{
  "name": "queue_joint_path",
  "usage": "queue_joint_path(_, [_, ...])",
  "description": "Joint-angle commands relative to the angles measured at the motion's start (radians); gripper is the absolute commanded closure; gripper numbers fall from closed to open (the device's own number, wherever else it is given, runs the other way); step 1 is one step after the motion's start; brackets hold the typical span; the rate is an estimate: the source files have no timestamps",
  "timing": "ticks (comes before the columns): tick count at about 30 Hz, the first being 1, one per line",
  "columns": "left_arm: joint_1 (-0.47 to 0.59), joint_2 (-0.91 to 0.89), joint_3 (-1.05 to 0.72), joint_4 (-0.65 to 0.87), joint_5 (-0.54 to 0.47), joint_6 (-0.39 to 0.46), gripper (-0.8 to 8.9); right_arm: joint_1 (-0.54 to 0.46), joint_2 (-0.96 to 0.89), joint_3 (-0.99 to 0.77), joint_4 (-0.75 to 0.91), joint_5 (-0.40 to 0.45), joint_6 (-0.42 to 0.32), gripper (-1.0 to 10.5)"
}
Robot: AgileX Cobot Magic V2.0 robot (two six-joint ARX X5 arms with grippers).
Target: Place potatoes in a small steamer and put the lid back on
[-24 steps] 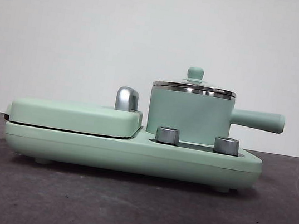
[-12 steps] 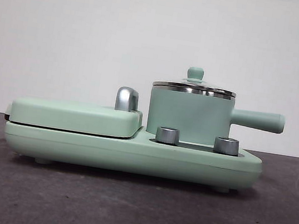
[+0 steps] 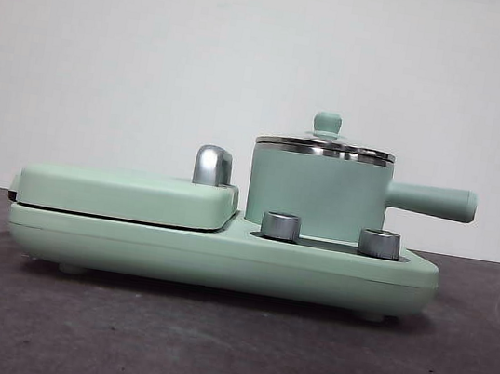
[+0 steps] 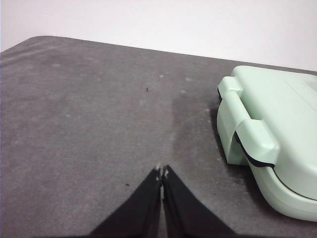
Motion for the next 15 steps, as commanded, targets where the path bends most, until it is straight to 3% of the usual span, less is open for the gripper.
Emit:
queue_joint_path(1, [0.000,-0.002,-0.019,-0.006,0.011,0.017,8.07,0.005,0.003,0.003,0.014,0.000,0.003,9.3])
queue_joint_path(10, [0.000,-0.002,-0.019,-0.006,0.010,0.017,8.08,0.005,0.003,0.003,0.014,0.000,0.002,9.3])
queue_joint_path(12, [0.000,-0.002,-0.019,-0.006,0.011,0.017,8.07,0.004,0.002,0.003,0.021,0.006,-0.034,9.3])
queue_joint_path(15, [0.000,-0.002,-0.019,-0.006,0.010,0.017,8.07,0.003,-0.006,-0.015,0.053,0.032,-0.004,9.3])
